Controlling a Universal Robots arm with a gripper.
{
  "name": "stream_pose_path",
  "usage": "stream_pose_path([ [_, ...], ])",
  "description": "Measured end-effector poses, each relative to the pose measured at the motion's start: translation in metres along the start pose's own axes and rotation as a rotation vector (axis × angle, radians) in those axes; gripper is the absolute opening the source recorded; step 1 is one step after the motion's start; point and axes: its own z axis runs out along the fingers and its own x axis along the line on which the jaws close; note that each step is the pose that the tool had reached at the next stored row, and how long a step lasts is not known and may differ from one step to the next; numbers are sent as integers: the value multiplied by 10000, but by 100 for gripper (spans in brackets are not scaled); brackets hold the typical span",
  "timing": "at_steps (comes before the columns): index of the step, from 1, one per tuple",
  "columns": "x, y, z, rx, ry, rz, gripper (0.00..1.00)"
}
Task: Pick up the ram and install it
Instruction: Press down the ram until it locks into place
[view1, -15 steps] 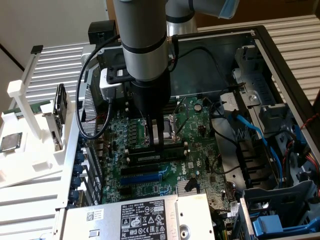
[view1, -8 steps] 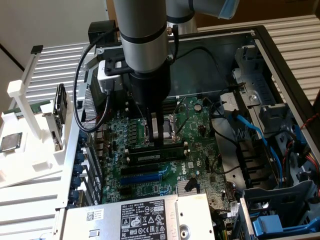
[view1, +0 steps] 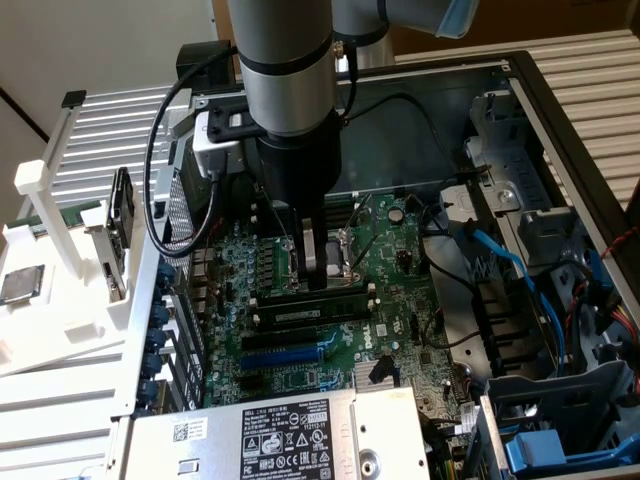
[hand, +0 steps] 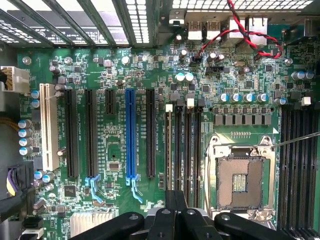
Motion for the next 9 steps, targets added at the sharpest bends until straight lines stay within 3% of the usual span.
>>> stream_pose_path([
  [6, 0, 0, -1, -1, 2, 13, 11],
  [9, 1, 0, -1, 8, 26, 427, 11],
])
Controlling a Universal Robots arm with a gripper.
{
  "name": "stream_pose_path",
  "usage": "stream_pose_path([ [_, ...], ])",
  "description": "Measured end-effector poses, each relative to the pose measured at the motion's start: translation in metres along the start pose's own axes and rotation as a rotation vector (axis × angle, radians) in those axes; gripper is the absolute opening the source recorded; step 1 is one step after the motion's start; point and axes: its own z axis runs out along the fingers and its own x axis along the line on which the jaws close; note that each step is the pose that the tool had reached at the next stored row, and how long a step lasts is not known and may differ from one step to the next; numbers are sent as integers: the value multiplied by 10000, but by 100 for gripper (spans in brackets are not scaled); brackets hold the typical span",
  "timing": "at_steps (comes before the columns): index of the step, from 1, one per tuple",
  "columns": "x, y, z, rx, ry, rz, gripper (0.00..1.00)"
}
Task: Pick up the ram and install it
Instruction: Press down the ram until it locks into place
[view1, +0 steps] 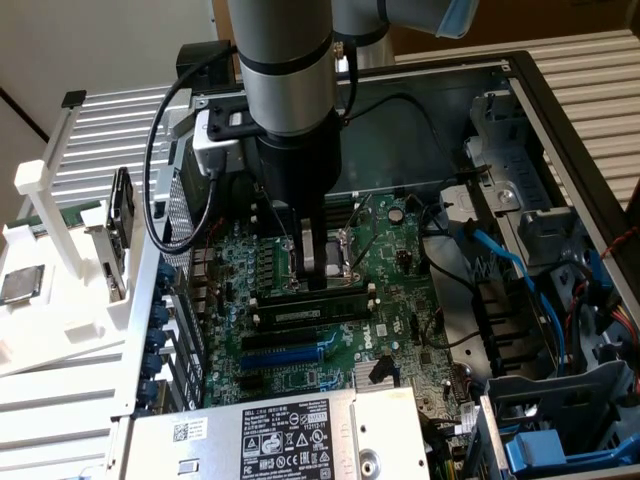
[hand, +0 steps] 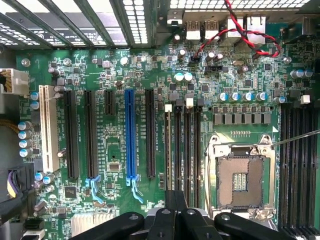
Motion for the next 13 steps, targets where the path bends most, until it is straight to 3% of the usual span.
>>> stream_pose_path([
  [13, 0, 0, 1, 51, 123, 2214, 11],
])
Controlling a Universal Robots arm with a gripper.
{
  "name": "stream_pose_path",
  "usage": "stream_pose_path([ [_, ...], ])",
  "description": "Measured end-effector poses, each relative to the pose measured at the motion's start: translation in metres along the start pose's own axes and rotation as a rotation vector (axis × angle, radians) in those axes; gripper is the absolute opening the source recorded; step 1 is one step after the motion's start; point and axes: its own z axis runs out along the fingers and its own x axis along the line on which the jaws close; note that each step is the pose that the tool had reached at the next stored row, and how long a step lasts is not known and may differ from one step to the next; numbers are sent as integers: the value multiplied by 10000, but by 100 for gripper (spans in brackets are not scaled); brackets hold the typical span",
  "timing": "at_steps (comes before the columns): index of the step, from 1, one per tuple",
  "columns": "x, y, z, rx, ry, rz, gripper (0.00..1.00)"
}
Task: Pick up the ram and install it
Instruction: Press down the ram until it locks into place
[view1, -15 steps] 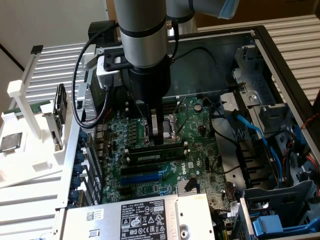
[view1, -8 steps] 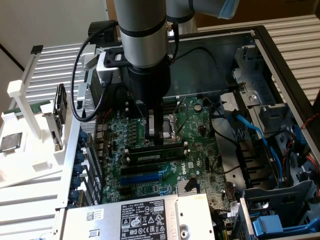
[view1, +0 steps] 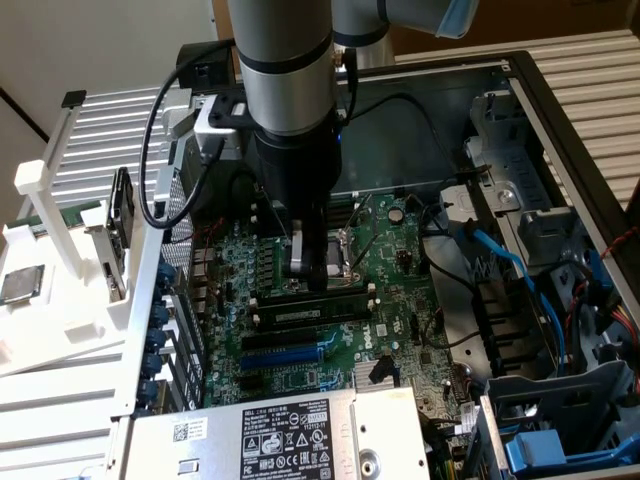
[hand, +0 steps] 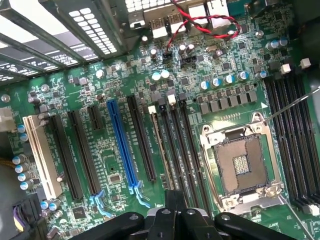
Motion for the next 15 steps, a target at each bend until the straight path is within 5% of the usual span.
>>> stream_pose_path([
  [15, 0, 0, 0, 50, 120, 2175, 11],
])
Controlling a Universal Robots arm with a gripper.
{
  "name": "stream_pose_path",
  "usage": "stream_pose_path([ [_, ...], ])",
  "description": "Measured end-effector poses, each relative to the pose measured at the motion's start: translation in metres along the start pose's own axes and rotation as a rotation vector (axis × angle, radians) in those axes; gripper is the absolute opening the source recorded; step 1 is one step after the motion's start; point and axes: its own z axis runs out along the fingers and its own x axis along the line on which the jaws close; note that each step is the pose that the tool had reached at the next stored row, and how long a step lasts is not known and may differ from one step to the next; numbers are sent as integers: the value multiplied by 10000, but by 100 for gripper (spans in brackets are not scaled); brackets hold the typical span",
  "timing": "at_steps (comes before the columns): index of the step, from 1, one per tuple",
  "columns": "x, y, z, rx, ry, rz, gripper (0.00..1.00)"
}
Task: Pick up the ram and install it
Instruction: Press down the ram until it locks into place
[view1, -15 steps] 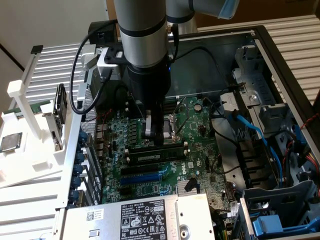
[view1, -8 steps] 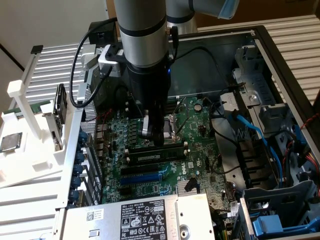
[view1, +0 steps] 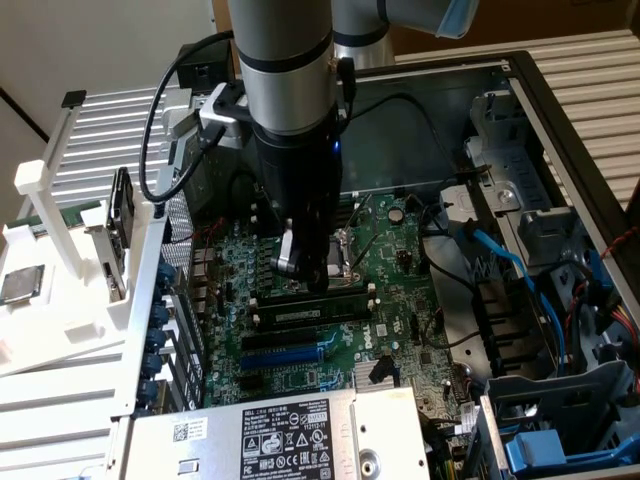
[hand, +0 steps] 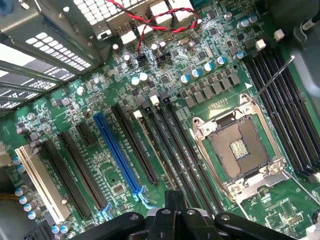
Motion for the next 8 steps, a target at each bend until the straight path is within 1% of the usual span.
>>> stream_pose_path([
  [8, 0, 0, 0, 25, 63, 1126, 11],
])
